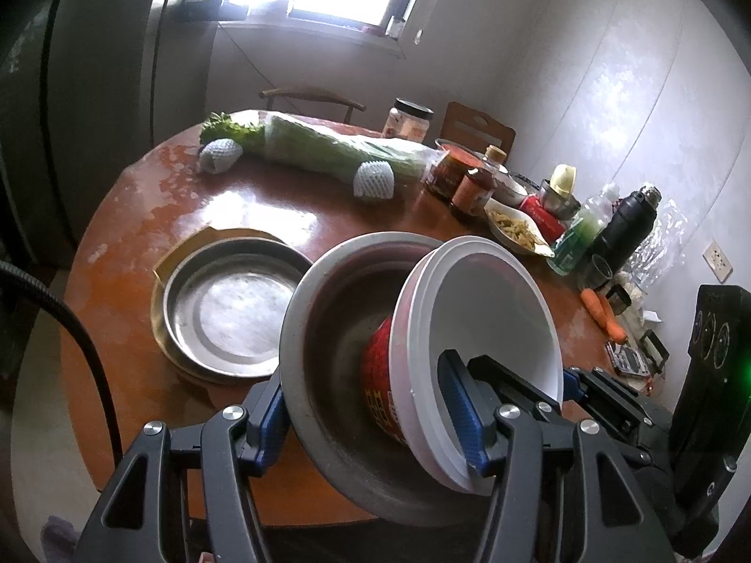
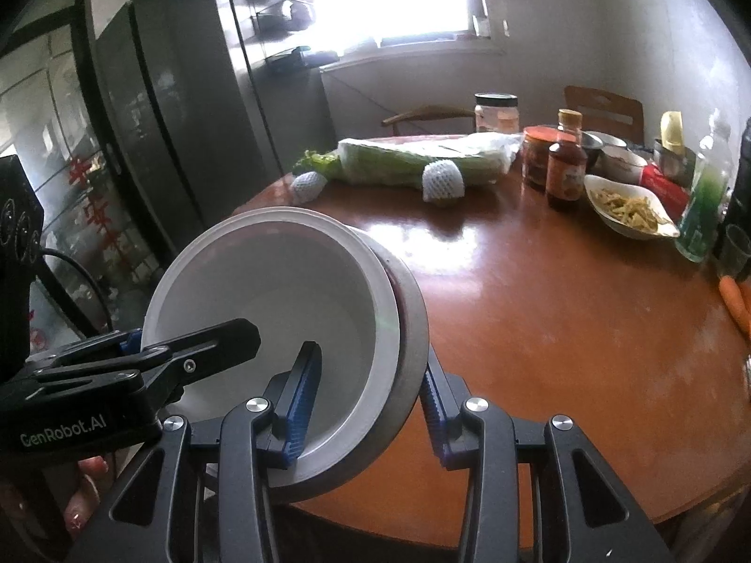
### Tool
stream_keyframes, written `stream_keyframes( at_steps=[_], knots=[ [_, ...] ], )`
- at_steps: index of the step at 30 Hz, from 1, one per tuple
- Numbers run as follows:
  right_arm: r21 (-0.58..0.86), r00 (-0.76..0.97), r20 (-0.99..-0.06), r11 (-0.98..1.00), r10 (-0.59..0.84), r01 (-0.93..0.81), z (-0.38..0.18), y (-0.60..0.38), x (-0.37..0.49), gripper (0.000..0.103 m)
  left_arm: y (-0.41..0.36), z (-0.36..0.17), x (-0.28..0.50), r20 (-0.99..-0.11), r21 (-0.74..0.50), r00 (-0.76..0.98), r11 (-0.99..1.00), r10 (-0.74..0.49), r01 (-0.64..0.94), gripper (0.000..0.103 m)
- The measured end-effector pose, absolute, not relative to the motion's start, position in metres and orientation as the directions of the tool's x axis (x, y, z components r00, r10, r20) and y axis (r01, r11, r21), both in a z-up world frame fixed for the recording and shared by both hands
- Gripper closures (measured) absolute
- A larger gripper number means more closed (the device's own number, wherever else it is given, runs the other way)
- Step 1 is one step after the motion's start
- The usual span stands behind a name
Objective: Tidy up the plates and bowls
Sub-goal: 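Carry the tilted bowl stack with the left tool toward the grey tray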
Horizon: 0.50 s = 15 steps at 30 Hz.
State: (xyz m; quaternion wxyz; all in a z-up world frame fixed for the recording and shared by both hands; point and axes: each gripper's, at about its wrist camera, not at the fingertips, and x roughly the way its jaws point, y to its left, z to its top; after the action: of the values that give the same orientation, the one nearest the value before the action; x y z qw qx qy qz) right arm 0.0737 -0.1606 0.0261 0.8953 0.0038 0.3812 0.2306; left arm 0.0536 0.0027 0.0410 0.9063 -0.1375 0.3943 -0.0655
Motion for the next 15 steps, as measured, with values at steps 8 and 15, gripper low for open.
stream_keyframes(
  at_steps=[8,15],
  knots=[
    [0.168,0.597,-0.678,0.881,0.429,-0.442,0.032,-0.135,0.084,0.061,0.027,0.046,0.061,-0.686,-0.311,0.695,0.95,-0.213,-0.016,0.044],
    [0.158,0.595,-0.668,0.867,0.447,-0.473,0.04,-0.107,0.095,0.061,0.053,0.055,0.068,-0.676,-0.306,0.713,0.951,-0.186,-0.042,0.044]
  ],
)
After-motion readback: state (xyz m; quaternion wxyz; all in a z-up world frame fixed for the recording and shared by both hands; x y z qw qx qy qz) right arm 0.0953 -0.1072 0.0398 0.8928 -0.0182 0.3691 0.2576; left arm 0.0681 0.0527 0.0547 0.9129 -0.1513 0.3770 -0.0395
